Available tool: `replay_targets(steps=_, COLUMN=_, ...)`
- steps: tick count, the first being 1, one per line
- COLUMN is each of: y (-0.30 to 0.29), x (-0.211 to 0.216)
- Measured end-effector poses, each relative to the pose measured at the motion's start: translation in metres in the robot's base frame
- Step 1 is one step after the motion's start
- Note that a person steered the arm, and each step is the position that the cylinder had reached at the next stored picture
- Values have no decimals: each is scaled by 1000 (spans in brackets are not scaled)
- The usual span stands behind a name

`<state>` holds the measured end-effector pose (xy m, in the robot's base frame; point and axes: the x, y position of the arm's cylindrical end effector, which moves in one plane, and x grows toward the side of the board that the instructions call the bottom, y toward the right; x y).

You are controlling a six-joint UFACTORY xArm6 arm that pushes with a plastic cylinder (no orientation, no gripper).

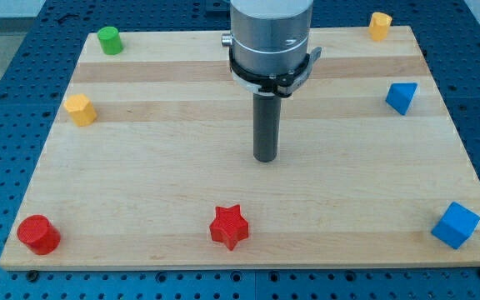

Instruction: Push your arm to center left

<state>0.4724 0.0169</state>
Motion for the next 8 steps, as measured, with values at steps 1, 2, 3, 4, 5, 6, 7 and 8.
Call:
replay_targets(steps=1, y=-28, x=-12)
replay_targets(steps=2, y=-66, x=-26)
replay_targets(steps=3, y=-97, x=-18)
replay_targets(steps=4, y=-115, x=-4)
replay_targets(steps=5, y=-118, x=-2)
replay_targets(steps=6, y=-118, x=-2)
replay_targets(steps=7, y=-124, x=-8)
replay_targets(steps=8, y=-138, x=-8)
